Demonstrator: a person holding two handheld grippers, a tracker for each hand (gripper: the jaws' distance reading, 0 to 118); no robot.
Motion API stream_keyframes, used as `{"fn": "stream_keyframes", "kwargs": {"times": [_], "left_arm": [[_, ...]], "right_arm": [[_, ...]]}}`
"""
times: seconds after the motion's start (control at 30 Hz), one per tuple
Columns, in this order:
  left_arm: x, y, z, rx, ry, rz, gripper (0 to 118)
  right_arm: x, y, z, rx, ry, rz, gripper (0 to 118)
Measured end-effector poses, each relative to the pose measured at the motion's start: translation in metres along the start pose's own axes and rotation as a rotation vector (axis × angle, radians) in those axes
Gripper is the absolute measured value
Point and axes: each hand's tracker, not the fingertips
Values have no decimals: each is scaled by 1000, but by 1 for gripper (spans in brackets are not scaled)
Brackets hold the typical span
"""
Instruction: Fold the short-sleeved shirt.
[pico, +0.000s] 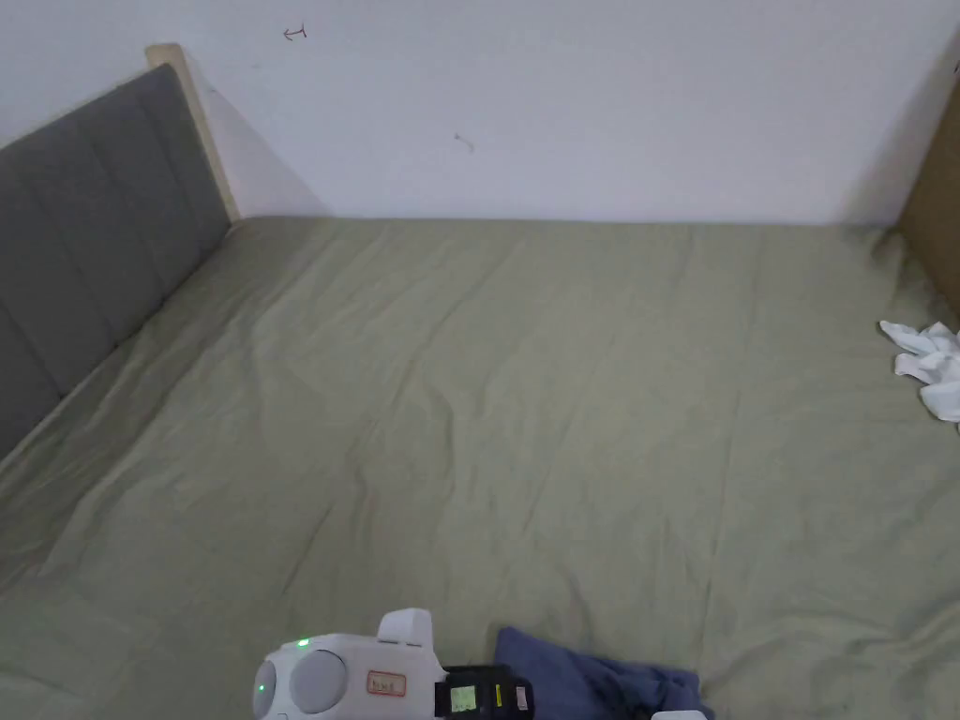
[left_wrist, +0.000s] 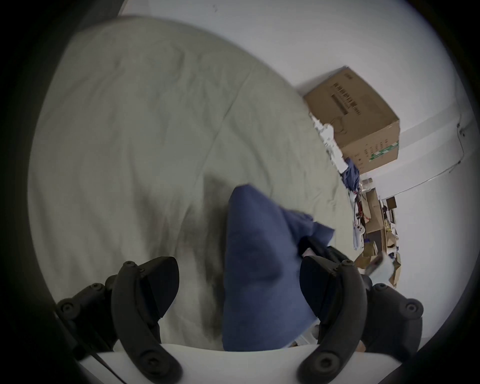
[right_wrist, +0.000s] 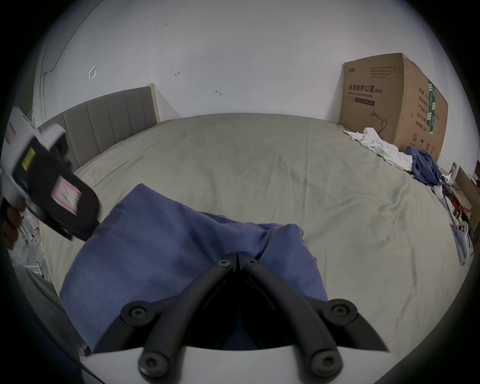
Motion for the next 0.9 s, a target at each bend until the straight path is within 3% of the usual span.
{"fn": "stream_keyframes", "kwargs": {"times": [0.07, 0.17, 0.3, 0.4, 0.5, 0.77, 0.9], "left_arm": [[-11, 2, -17, -44, -45, 16, 99], [-9, 2, -21, -41, -33, -41, 83], [-12, 3, -24, -70, -73, -92, 44], [4, -5, -24, -57, -17, -142, 39], [8, -9, -19, -40, -11, -140, 24], [8, 1, 15, -14, -20, -164, 17], [-13, 21, 61, 29, 74, -205, 17]], "right_arm": [[2, -1, 0, 0, 7, 1, 0], [2, -1, 1, 1, 15, 6, 0], [2, 0, 1, 0, 22, 2, 0], [3, 0, 1, -5, 24, -6, 0], [3, 0, 2, -3, 26, -5, 0], [1, 22, 17, 30, 64, -2, 0], [-6, 44, 31, 106, 92, -17, 0]]}}
